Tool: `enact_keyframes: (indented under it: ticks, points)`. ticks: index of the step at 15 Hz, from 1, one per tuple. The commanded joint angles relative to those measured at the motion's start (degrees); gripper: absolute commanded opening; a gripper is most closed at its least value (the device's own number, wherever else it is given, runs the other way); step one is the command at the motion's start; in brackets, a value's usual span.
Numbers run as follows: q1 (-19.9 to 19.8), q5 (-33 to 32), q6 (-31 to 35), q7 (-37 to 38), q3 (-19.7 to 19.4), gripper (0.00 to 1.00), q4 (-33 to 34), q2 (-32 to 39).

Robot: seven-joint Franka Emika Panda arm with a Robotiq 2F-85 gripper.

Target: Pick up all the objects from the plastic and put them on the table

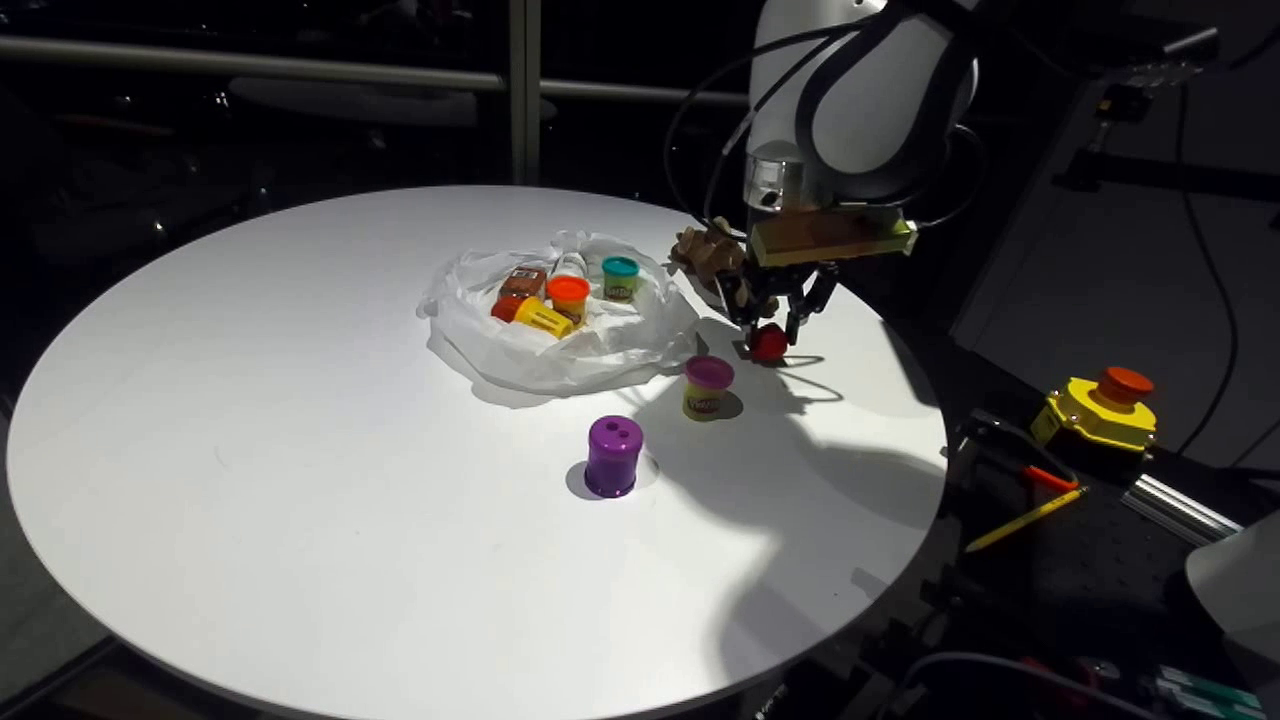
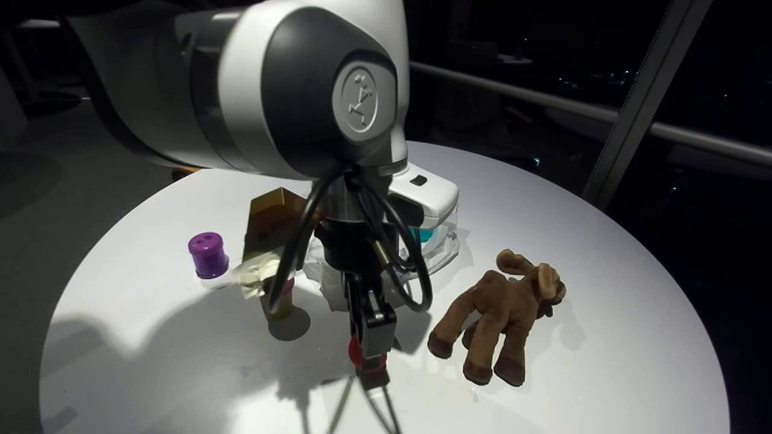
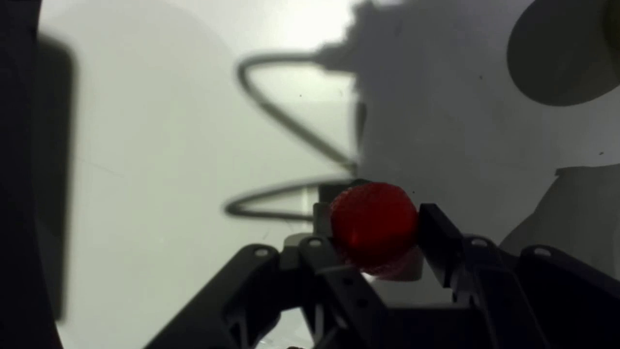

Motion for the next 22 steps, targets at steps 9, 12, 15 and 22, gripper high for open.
enact_keyframes:
  ticks: [9,12,15,22]
  points:
    - [0.89,0.89,-2.33,0.75,-1.00,1.00,3.63,-6.55]
    - [0.21,2.40,-5.35,-0.95,2.52,1.00,8.86,-7.42]
    - [-0.43,3.63,-8.82,-3.86,6.57,1.00,15.65,-4.81]
    - [-0.13,5.87,-14.00,-7.88,10.03,1.00,28.84,7.10]
